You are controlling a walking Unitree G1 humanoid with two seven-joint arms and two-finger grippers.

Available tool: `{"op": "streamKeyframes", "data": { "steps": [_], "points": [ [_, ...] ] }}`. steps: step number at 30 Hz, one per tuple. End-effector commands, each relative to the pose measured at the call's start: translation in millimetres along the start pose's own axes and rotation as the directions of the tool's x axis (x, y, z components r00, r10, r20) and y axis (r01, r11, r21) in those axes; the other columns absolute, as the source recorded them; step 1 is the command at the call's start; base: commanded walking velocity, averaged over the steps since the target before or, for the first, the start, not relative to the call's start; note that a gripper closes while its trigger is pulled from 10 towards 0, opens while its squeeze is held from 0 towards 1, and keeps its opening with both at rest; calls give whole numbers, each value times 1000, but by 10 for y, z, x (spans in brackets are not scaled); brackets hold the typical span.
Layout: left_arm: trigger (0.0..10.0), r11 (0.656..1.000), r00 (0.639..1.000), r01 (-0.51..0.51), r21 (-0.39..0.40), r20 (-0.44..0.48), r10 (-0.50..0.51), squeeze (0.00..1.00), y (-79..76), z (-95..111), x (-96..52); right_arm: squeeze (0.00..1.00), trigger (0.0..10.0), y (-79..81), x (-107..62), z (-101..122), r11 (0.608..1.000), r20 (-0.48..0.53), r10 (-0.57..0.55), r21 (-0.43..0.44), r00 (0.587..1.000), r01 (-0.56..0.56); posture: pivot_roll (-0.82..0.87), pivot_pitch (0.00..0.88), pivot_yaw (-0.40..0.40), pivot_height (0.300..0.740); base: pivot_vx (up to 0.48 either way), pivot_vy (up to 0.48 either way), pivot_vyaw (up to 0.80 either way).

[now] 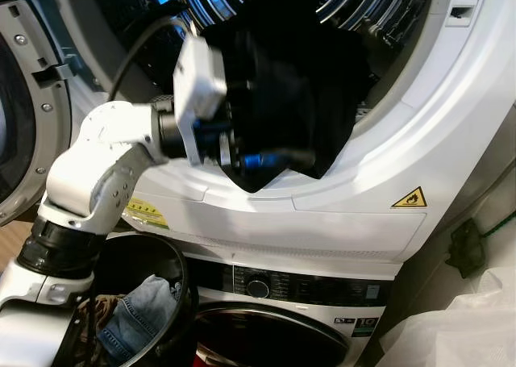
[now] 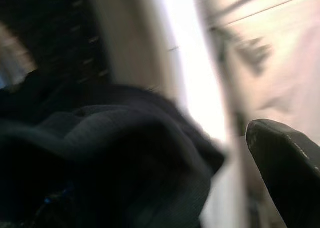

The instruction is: Clothes washing

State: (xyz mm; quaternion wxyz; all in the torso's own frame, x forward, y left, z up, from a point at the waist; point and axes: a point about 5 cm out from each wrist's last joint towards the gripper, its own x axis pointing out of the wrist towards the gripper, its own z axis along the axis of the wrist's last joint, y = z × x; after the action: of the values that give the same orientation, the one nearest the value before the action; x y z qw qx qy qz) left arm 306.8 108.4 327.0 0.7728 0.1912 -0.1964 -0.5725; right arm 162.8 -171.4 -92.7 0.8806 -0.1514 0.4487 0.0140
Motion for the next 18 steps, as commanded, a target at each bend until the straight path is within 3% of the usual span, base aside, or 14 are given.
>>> {"op": "streamKeyframes", "data": {
  "steps": [1,9,18],
  "points": [
    [10000,998,996,-54,8,-75,55,0,25,-47,38,0,10000,29,-7,-14,1000,-2,10,6,1000,-10,122,0,71,740,0,0,0],
    [10000,976,959,-213,49,-183,219,0,83,-225,215,0,10000,22,-4,-6,1000,-1,12,3,1000,-12,118,0,68,740,0,0,0],
    [10000,927,907,-373,-37,-225,356,0,159,-404,394,0,10000,23,-7,-22,1000,-7,13,2,1000,-13,110,0,70,740,0,0,0]
  ]
}}
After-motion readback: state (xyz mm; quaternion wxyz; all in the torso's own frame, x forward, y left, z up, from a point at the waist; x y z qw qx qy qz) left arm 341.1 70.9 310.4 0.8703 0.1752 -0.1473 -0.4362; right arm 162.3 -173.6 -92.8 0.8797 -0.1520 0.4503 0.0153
